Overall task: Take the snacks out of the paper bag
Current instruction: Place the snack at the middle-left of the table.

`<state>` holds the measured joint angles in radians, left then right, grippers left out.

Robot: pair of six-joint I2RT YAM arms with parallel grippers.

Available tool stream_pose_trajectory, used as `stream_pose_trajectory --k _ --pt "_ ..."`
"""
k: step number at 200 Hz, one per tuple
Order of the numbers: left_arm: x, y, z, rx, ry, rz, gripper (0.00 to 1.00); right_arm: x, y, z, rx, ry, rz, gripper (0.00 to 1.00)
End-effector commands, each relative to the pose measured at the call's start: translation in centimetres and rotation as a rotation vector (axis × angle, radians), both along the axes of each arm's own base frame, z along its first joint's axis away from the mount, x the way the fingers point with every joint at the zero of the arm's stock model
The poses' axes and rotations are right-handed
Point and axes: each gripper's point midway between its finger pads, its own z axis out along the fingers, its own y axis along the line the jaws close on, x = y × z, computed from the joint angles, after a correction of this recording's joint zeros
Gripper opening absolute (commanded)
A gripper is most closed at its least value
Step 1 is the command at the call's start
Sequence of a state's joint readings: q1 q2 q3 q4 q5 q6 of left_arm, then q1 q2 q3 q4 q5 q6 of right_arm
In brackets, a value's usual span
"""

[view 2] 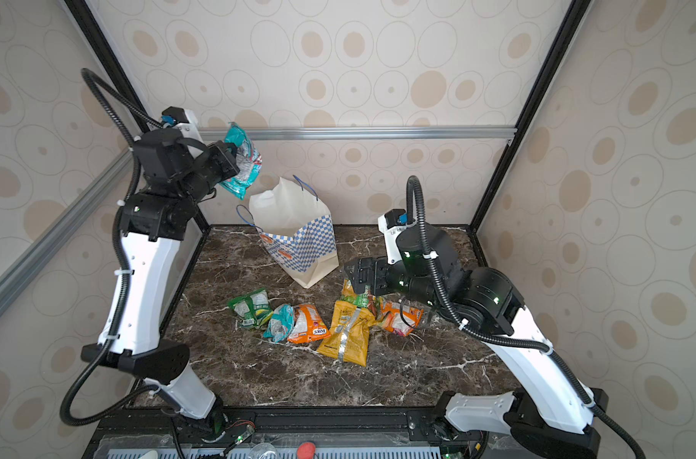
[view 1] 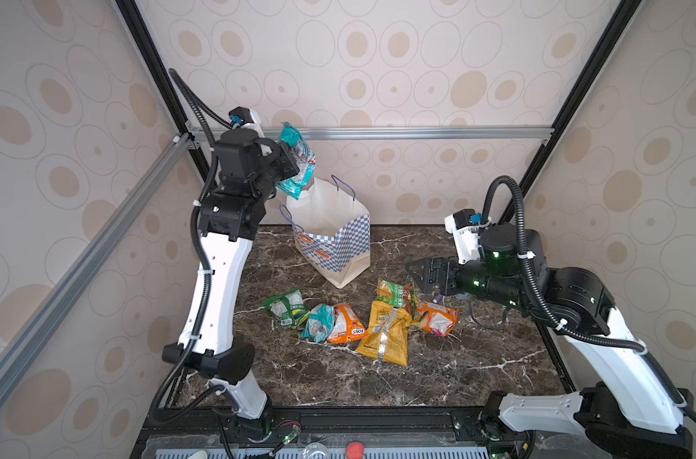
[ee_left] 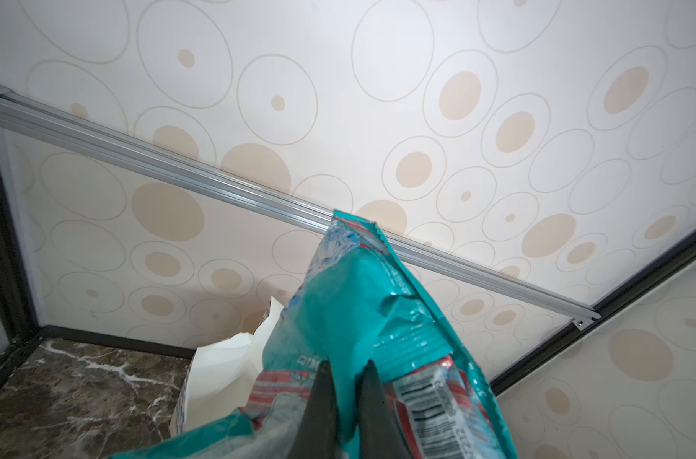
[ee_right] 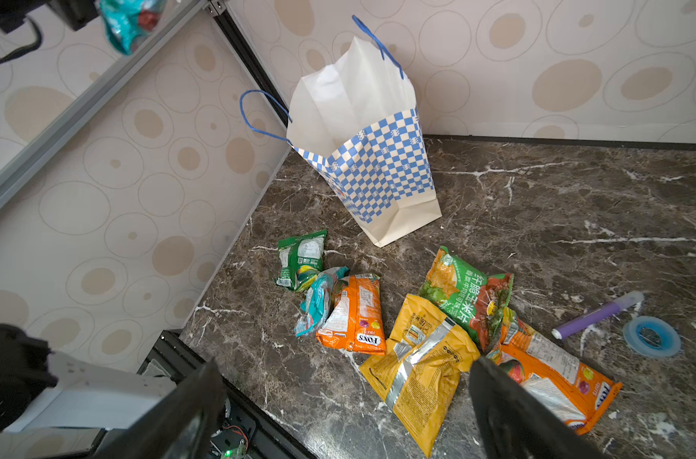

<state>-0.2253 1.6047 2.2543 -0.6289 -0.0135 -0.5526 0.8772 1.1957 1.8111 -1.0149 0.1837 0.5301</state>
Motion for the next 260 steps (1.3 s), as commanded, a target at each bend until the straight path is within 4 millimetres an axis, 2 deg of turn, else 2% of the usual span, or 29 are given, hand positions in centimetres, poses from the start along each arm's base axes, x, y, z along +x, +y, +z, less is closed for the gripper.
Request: stream_pose_trajectory --k 1,18,37,38,43,44,47,66,90,111,132,151,184,207,220,244,260 --pt "-2.6 2.4 -1.8 0.018 0.045 0.104 0.00 0.1 -0.6 0.1 -0.004 -0.025 -0.027 1.00" --pt "-5.2 4.7 -5.1 0.027 0.107 0.202 0.00 0.1 -0.7 0.1 -0.001 -0.026 -0.032 1.00" --pt "-7.0 6.2 -10.4 -0.016 0.190 0.267 0.00 0.2 -0.7 -0.1 -0.007 -0.025 -0.034 1.00" --pt "-7.2 6.2 -10.2 -0.031 0.182 0.269 0.00 0.2 -0.7 -0.2 -0.008 -0.023 -0.034 1.00" --pt "-7.5 6.4 -12.1 -0.045 0.211 0.275 0.00 0.2 -0.6 -0.3 -0.009 -0.022 -0.034 1.00" --pt "-7.6 6.4 -11.9 -0.051 0.203 0.272 0.00 0.2 -0.7 -0.3 -0.009 -0.022 -0.034 1.00" --pt "-7.6 6.2 -13.3 -0.065 0.226 0.269 0.00 0.2 -0.6 -0.3 -0.009 -0.022 -0.032 1.00" --pt "-8.0 5.5 -19.1 -0.157 0.308 0.244 0.00 0.3 -0.4 -0.6 -0.014 -0.017 -0.027 1.00" --pt "-9.0 4.8 -27.5 -0.272 0.444 0.246 0.00 0.2 -0.3 -0.8 -0.015 -0.009 -0.021 1.00" --pt "-11.4 4.5 -35.5 -0.409 0.574 0.283 0.00 0.2 -0.5 -1.3 -0.015 0.001 -0.031 1.00" --pt "-14.0 4.6 -40.8 -0.497 0.641 0.316 0.00 0.1 -0.4 -1.7 -0.009 0.011 -0.030 1.00" --pt "-15.8 5.1 -43.8 -0.500 0.685 0.343 0.00 0.1 -0.1 -1.9 -0.011 0.020 -0.019 1.00" --pt "-17.2 3.6 -48.4 -0.520 0.773 0.275 0.00 0.0 0.5 -2.4 -0.010 0.040 0.002 1.00" --pt "-17.6 3.5 -50.2 -0.500 0.817 0.273 0.00 -0.1 0.7 -2.5 -0.008 0.047 0.011 1.00" --pt "-17.5 3.6 -50.2 -0.489 0.817 0.274 0.11 -0.2 0.6 -2.5 -0.009 0.048 0.010 1.00" --pt "-17.3 4.3 -49.3 -0.476 0.787 0.305 0.38 -0.2 0.3 -2.5 -0.012 0.044 0.003 1.00" --pt "-17.0 4.7 -48.4 -0.472 0.758 0.320 0.49 -0.2 0.3 -2.4 -0.005 0.042 0.000 1.00"
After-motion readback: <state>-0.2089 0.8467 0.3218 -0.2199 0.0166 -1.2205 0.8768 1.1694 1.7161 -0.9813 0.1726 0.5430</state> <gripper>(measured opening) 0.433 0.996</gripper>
